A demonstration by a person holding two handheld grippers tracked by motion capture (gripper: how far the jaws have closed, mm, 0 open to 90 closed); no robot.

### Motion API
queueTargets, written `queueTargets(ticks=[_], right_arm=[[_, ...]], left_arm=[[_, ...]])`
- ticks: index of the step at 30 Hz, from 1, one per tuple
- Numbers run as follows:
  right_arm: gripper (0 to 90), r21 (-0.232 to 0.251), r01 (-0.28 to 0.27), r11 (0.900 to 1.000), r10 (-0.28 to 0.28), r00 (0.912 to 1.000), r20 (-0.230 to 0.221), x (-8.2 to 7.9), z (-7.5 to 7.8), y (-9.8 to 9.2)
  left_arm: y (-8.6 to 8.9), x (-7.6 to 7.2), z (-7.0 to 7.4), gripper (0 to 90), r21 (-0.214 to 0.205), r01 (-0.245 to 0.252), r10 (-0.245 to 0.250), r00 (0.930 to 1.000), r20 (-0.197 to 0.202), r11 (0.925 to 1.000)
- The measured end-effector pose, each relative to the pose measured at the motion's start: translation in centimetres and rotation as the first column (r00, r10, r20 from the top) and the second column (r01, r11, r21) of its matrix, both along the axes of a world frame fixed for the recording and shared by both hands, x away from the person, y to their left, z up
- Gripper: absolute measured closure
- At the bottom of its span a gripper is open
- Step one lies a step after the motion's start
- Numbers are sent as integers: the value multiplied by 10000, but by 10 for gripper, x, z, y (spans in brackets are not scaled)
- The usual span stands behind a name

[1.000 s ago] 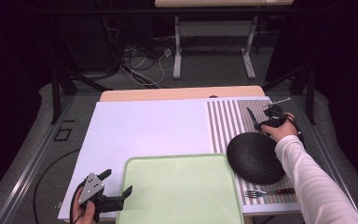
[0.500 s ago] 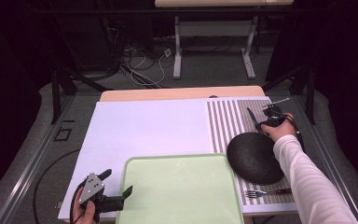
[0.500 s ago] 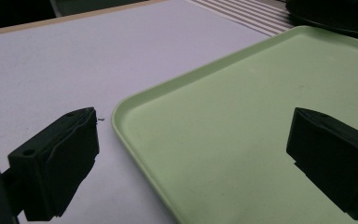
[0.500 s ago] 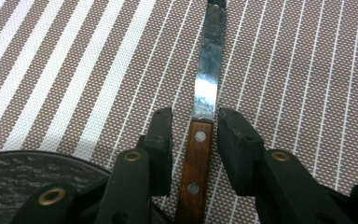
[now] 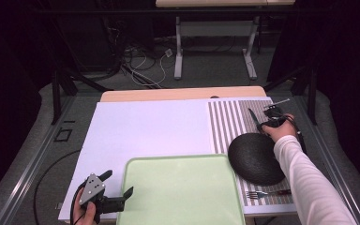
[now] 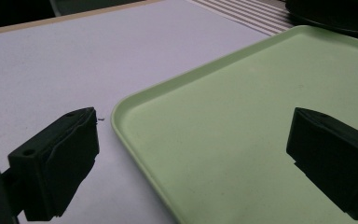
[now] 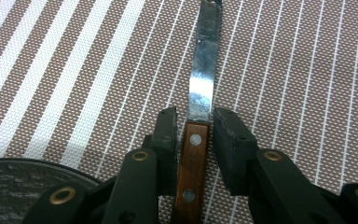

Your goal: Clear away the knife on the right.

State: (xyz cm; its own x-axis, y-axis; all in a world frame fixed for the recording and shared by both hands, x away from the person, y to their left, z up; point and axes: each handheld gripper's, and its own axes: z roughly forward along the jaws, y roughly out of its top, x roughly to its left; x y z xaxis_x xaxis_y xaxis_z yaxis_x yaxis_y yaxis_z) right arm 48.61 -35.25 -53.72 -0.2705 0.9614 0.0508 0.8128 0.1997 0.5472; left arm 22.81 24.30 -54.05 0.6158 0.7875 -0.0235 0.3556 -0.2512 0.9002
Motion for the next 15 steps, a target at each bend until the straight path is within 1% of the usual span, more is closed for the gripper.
queueTargets(ticks=[5, 7, 8, 11, 13, 14, 15], right_arm=[[715, -80, 15, 10000, -15, 10000, 2, 0, -2, 0], [721, 54, 91, 9999, -92, 9999, 91, 0, -3, -1], [724, 91, 51, 9999, -52, 10000, 56, 0, -3, -2], [743, -66, 130, 9999, -129, 9999, 27, -1, -3, -1], [746, -108, 138, 9998, -137, 9999, 105, -1, -3, -1], [748, -90, 256, 9996, -255, 9996, 107, -1, -3, 0], [755, -99, 114, 9999, -112, 9997, 234, -1, -4, 0]], left_arm=[[0, 0, 0, 27, 13, 1, -1, 10000, -10, 10000], [0, 0, 0, 27, 7, 4, -4, 10000, -10, 10000], [0, 0, 0, 27, 49, -8, 7, 10000, 15, 10000], [0, 0, 0, 27, 52, -2, 2, 10000, 3, 10000], [0, 0, 0, 27, 55, 27, -27, 10000, -23, 10000], [0, 0, 0, 27, 63, 25, -25, 10000, -27, 10000], [0, 0, 0, 27, 64, 24, -24, 10000, -29, 10000]])
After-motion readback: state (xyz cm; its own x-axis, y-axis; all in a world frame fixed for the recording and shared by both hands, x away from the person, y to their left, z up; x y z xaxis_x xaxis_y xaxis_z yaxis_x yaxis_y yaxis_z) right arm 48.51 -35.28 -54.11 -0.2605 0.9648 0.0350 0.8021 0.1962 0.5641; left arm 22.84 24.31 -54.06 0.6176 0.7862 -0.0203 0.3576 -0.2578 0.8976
